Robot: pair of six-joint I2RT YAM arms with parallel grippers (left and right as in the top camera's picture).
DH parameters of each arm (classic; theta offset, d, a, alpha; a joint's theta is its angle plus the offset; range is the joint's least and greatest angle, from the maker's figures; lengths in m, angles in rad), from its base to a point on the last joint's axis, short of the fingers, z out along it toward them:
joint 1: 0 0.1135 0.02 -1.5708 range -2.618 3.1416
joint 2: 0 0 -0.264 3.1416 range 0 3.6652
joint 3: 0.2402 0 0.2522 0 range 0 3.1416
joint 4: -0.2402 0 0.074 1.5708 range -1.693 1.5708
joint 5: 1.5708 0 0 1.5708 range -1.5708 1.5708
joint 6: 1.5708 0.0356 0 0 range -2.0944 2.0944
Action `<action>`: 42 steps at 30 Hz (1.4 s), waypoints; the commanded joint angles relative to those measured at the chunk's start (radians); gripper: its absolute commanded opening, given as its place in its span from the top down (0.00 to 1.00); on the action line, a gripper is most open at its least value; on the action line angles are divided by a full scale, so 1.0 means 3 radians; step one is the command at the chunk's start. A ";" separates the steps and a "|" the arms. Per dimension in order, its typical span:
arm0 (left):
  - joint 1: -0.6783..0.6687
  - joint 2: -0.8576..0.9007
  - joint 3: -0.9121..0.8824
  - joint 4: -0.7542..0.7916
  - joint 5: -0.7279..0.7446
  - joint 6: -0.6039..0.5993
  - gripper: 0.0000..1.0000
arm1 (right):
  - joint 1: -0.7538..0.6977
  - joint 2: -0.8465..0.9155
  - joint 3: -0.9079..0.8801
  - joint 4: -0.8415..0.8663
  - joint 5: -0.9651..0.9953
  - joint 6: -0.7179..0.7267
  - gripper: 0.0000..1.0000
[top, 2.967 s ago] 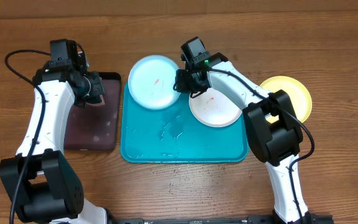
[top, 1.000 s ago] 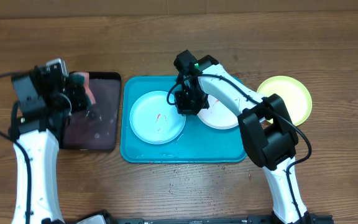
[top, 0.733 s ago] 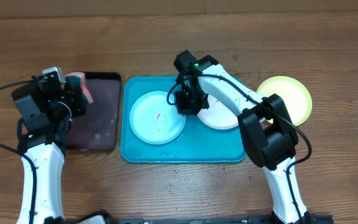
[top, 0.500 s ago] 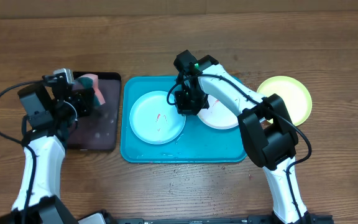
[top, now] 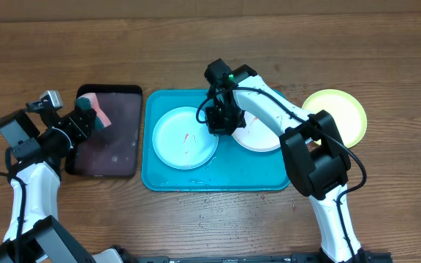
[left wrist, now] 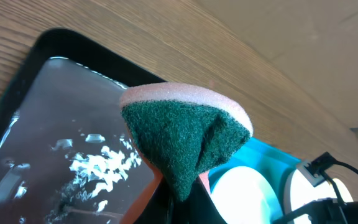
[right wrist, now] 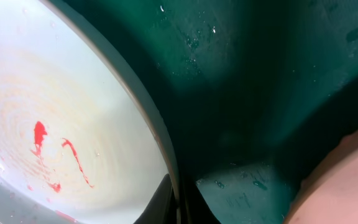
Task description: Clean dirty plates on tray and stack at the side
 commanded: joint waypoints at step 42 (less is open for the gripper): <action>-0.2537 0.0907 0.0942 -0.1347 -0.1523 0.0280 0.96 | 0.0079 -0.0064 -0.0130 0.0379 -0.0231 0.0192 0.96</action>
